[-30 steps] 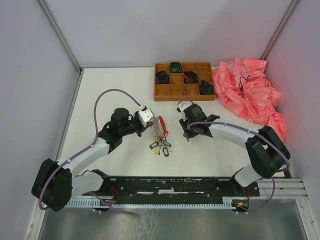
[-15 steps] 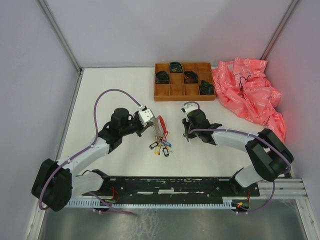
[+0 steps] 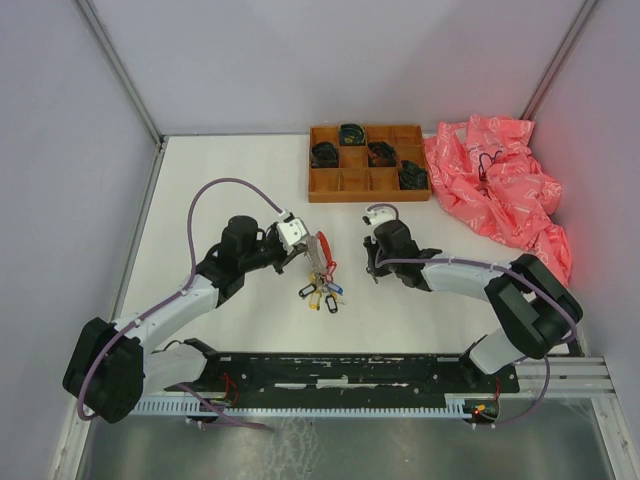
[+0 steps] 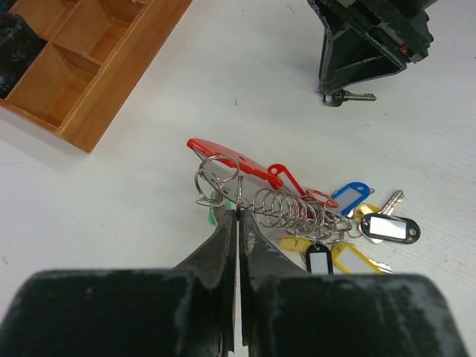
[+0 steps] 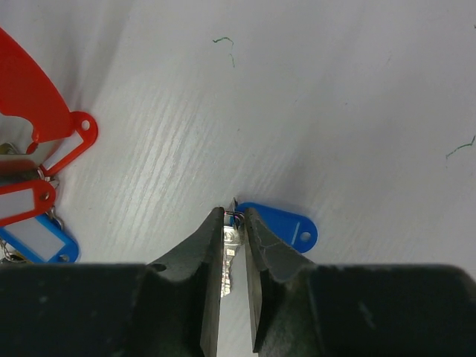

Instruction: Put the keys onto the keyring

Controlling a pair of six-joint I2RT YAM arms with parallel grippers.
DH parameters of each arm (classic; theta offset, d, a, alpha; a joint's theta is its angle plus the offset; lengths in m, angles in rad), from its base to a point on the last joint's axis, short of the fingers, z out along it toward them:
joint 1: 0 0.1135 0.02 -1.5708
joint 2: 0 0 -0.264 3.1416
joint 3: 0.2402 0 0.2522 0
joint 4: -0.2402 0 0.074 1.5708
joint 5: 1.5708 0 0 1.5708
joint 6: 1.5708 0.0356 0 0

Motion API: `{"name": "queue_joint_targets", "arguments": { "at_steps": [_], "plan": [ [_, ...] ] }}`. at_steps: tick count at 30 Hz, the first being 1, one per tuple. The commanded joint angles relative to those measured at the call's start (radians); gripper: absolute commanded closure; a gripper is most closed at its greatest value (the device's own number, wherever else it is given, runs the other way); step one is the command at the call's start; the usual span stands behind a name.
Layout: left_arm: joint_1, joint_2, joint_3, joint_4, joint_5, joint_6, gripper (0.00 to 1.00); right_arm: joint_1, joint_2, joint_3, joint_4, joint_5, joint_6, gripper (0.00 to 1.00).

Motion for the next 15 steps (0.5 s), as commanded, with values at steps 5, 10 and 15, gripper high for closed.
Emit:
{"name": "queue_joint_targets", "arguments": {
  "at_steps": [5, 10, 15],
  "plan": [
    [0.0, -0.015, 0.031, 0.047, 0.024, 0.005, 0.97, 0.001, 0.052, 0.019, 0.045, -0.01, 0.015, 0.81],
    [0.001, -0.018, 0.032, 0.047, 0.026, 0.005, 0.97, 0.001, 0.049, 0.016, 0.031, -0.008, 0.012, 0.9],
    [0.001, -0.019, 0.031, 0.046, 0.031, 0.009, 0.97, 0.001, 0.006, 0.026, -0.024, -0.016, -0.016, 0.99]
  ]
}}
